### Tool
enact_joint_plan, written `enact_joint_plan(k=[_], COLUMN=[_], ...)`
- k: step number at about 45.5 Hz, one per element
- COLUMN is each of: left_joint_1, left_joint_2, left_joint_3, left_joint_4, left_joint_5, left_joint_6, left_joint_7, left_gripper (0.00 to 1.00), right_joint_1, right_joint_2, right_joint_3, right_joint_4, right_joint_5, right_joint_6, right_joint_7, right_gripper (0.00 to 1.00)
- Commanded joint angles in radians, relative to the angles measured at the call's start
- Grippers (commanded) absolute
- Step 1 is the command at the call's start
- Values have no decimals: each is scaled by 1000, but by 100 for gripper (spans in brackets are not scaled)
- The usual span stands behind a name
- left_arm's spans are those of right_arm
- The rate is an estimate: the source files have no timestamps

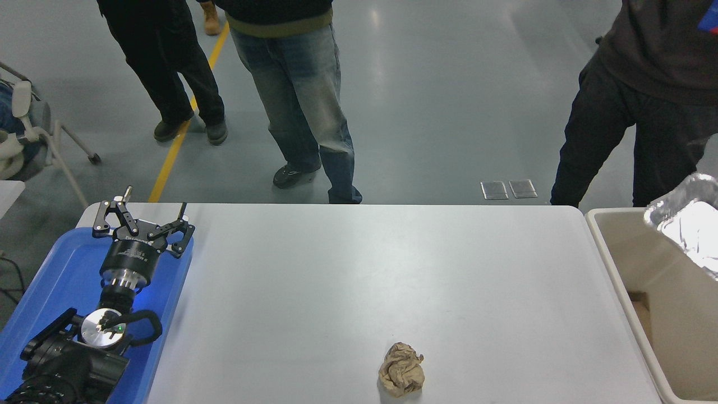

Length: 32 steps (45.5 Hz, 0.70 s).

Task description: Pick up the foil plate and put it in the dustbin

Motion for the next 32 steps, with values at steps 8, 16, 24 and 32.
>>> enact_joint_plan(k=[8,16,24,32], left_joint_1=[0,0,0,0], left_joint_2=[0,0,0,0], left_joint_3=[0,0,0,0], left_joint_4=[0,0,0,0], left_joint_5=[1,1,0,1], left_joint_6=[0,0,0,0], left_joint_7=[0,0,0,0], left_gripper=[99,99,99,99], right_joint_1=[-188,-192,-189,-179], right_joint_2=[195,212,207,198], right_joint_3=[99,100,112,99], right_joint_4=[-137,-137,-137,-132], right_joint_5=[137,165,183,185], right_joint_6=[-75,-82,-79,-73], right_joint_7=[0,0,3,6], right_gripper=[0,0,100,100])
